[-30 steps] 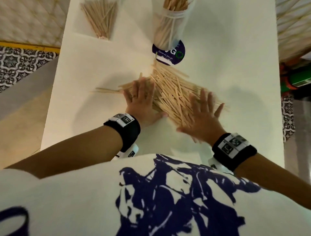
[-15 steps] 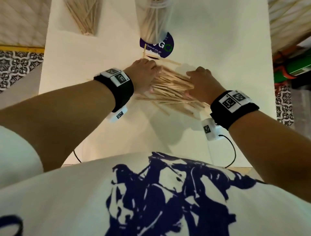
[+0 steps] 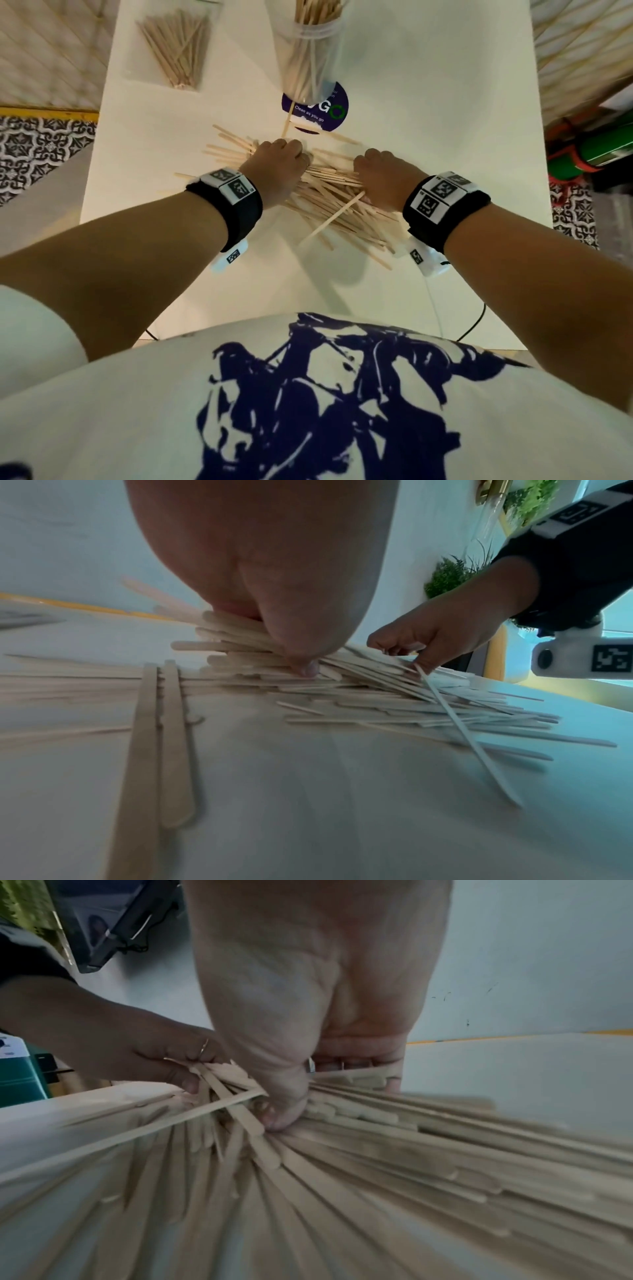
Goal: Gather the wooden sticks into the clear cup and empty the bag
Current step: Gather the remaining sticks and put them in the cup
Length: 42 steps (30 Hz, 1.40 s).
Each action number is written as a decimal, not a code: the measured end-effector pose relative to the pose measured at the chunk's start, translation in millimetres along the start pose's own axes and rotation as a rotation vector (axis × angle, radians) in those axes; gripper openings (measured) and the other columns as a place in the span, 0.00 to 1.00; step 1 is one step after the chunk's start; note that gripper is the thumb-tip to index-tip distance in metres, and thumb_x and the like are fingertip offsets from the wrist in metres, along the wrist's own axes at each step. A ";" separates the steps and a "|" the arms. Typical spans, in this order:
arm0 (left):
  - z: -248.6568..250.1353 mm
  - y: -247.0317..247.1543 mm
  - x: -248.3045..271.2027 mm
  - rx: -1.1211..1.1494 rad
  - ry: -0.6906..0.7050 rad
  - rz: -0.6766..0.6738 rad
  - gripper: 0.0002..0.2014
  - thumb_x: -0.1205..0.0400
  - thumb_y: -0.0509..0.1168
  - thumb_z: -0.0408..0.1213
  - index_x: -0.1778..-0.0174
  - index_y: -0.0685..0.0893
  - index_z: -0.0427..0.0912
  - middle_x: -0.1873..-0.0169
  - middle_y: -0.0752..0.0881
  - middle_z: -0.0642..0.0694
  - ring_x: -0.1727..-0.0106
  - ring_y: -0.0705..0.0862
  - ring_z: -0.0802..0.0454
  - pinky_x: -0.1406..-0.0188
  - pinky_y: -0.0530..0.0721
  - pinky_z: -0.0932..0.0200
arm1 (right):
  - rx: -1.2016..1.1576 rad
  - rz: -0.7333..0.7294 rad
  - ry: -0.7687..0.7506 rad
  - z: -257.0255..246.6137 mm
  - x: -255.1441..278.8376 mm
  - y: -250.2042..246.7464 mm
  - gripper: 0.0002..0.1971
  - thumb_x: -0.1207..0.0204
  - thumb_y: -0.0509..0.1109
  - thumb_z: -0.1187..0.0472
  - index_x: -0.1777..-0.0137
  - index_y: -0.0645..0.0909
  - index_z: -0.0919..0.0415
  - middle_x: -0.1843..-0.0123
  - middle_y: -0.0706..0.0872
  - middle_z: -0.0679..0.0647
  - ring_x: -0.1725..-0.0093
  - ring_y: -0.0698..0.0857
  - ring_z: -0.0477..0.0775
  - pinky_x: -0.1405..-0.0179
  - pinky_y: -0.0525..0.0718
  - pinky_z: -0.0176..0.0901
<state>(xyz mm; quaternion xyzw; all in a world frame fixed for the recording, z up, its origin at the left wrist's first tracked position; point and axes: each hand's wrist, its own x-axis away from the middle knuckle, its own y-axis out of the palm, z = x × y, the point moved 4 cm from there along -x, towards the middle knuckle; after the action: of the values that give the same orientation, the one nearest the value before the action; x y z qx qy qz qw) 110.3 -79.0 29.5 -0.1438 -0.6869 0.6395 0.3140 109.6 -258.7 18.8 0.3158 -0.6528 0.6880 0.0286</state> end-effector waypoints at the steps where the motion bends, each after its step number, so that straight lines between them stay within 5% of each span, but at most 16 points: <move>1: 0.3 -2.8 1.7 -0.003 0.001 0.007 0.19 0.21 0.52 0.30 0.37 0.77 0.27 0.46 0.78 0.28 0.50 0.79 0.30 0.58 0.74 0.42 | -0.006 0.000 0.002 -0.9 -0.8 -1.8 0.22 0.21 0.67 0.60 0.31 0.69 0.66 0.35 0.73 0.66 0.38 0.77 0.70 0.42 0.80 0.62; 7: -23.7 -12.4 18.8 0.006 -0.115 0.063 0.12 0.22 0.58 0.25 0.45 0.79 0.27 0.50 0.78 0.28 0.55 0.78 0.31 0.64 0.65 0.47 | -0.047 0.015 0.025 7.2 1.3 -23.3 0.17 0.20 0.59 0.69 0.32 0.69 0.66 0.38 0.77 0.66 0.42 0.80 0.68 0.47 0.80 0.56; 11: -46.7 -11.4 42.5 0.071 -0.242 0.098 0.11 0.20 0.60 0.28 0.44 0.78 0.27 0.52 0.81 0.27 0.53 0.79 0.29 0.62 0.72 0.44 | -0.022 -0.021 0.048 19.3 -0.6 -30.1 0.15 0.18 0.57 0.66 0.32 0.71 0.65 0.42 0.80 0.66 0.62 0.74 0.54 0.63 0.72 0.45; 12: -49.8 -9.5 47.6 0.108 -0.276 0.106 0.12 0.18 0.59 0.30 0.41 0.77 0.27 0.51 0.82 0.27 0.51 0.79 0.28 0.60 0.71 0.45 | -0.050 0.038 0.103 27.1 -3.7 -32.7 0.13 0.19 0.62 0.61 0.36 0.77 0.61 0.51 0.82 0.61 0.71 0.68 0.48 0.72 0.67 0.38; 14: -55.2 -6.3 58.3 0.207 -0.349 0.111 0.14 0.16 0.58 0.33 0.39 0.75 0.28 0.47 0.81 0.26 0.47 0.79 0.27 0.56 0.72 0.44 | -0.234 -0.018 0.235 29.1 4.5 -54.8 0.10 0.38 0.76 0.44 0.64 0.86 0.48 0.74 0.75 0.45 0.79 0.58 0.36 0.81 0.53 0.27; 15: -56.4 -4.0 63.1 0.278 -0.389 0.104 0.14 0.16 0.57 0.34 0.40 0.74 0.28 0.46 0.81 0.26 0.46 0.79 0.27 0.54 0.74 0.43 | -0.209 0.005 0.149 28.4 7.1 -57.8 0.13 0.43 0.80 0.45 0.72 0.83 0.51 0.78 0.72 0.44 0.81 0.63 0.39 0.83 0.58 0.29; 16: -57.9 -2.6 66.7 0.367 -0.435 0.100 0.13 0.15 0.56 0.35 0.42 0.74 0.29 0.47 0.80 0.25 0.47 0.79 0.26 0.54 0.75 0.43 | -0.409 -0.081 0.153 29.7 6.6 -48.0 0.13 0.36 0.78 0.49 0.69 0.81 0.56 0.76 0.74 0.46 0.78 0.71 0.45 0.79 0.64 0.35; 18: -59.8 2.2 70.1 0.550 -0.554 0.092 0.12 0.14 0.55 0.36 0.46 0.72 0.29 0.47 0.80 0.25 0.47 0.80 0.26 0.54 0.74 0.46 | -0.570 0.177 0.160 32.2 7.1 -40.6 0.12 0.18 0.63 0.52 0.54 0.72 0.62 0.69 0.72 0.51 0.71 0.72 0.53 0.71 0.66 0.46; 21: -57.5 8.9 69.7 0.771 -0.676 0.114 0.10 0.14 0.53 0.37 0.50 0.71 0.33 0.50 0.80 0.29 0.47 0.80 0.31 0.55 0.70 0.51 | -1.021 0.125 0.356 23.6 12.5 -25.6 0.11 0.15 0.55 0.50 0.57 0.70 0.54 0.69 0.72 0.49 0.74 0.69 0.49 0.77 0.65 0.41; 25: -45.5 19.7 59.2 1.138 -0.741 0.184 0.08 0.15 0.54 0.40 0.52 0.73 0.38 0.53 0.84 0.36 0.48 0.83 0.37 0.45 0.78 0.47 | -1.345 0.155 0.352 -9.1 7.1 -17.6 0.10 0.16 0.55 0.56 0.59 0.71 0.51 0.73 0.70 0.47 0.79 0.64 0.46 0.85 0.59 0.35; 28: -25.0 16.0 46.5 1.359 -0.736 0.221 0.06 0.14 0.54 0.40 0.53 0.72 0.43 0.59 0.80 0.45 0.56 0.79 0.45 0.56 0.77 0.52 | -1.364 0.231 0.275 -41.1 -0.6 -15.2 0.11 0.17 0.56 0.47 0.57 0.74 0.49 0.71 0.70 0.46 0.76 0.67 0.47 0.80 0.63 0.37; 32: 4.1 1.8 29.2 1.507 -0.678 0.225 0.07 0.15 0.53 0.35 0.47 0.73 0.37 0.65 0.77 0.48 0.67 0.75 0.54 0.76 0.73 0.68 | -1.306 0.345 0.209 -67.7 -10.5 -27.0 0.21 0.23 0.59 0.36 0.49 0.78 0.53 0.69 0.78 0.43 0.70 0.76 0.45 0.68 0.71 0.41; 34: 12.1 -6.5 18.2 1.442 -0.541 0.233 0.15 0.20 0.53 0.35 0.41 0.78 0.36 0.63 0.81 0.47 0.63 0.79 0.53 0.71 0.78 0.65 | -1.345 0.358 0.184 -75.5 -14.8 -32.8 0.20 0.25 0.68 0.40 0.44 0.79 0.56 0.61 0.86 0.45 0.62 0.84 0.44 0.66 0.77 0.36; 38: 18.4 -16.2 9.9 1.315 -0.371 0.312 0.23 0.18 0.53 0.37 0.27 0.73 0.40 0.37 0.83 0.39 0.35 0.82 0.46 0.34 0.81 0.48 | -1.430 0.451 0.218 -79.6 -22.6 -40.7 0.16 0.29 0.74 0.45 0.48 0.83 0.54 0.58 0.90 0.49 0.56 0.89 0.46 0.56 0.84 0.38; 40: 18.1 -16.9 9.5 1.266 -0.358 0.327 0.22 0.18 0.55 0.32 0.26 0.70 0.37 0.33 0.80 0.39 0.32 0.79 0.49 0.32 0.77 0.55 | -1.377 0.519 0.252 -78.5 -23.8 -47.8 0.09 0.25 0.70 0.50 0.59 0.81 0.55 0.63 0.87 0.49 0.61 0.86 0.47 0.61 0.81 0.41; 42: 12.6 -15.1 10.9 1.232 -0.391 0.297 0.16 0.18 0.55 0.28 0.35 0.75 0.34 0.41 0.82 0.38 0.41 0.81 0.49 0.45 0.79 0.60 | -1.309 0.537 0.264 -76.7 -26.5 -50.7 0.08 0.21 0.66 0.53 0.59 0.78 0.55 0.63 0.84 0.50 0.60 0.84 0.52 0.60 0.80 0.43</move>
<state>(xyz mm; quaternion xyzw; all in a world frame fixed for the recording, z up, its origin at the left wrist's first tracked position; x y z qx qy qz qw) 97.3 -84.5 47.0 0.0879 -0.2129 0.9661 0.1168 123.2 -171.0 54.9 -0.0235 -0.9776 0.1712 0.1205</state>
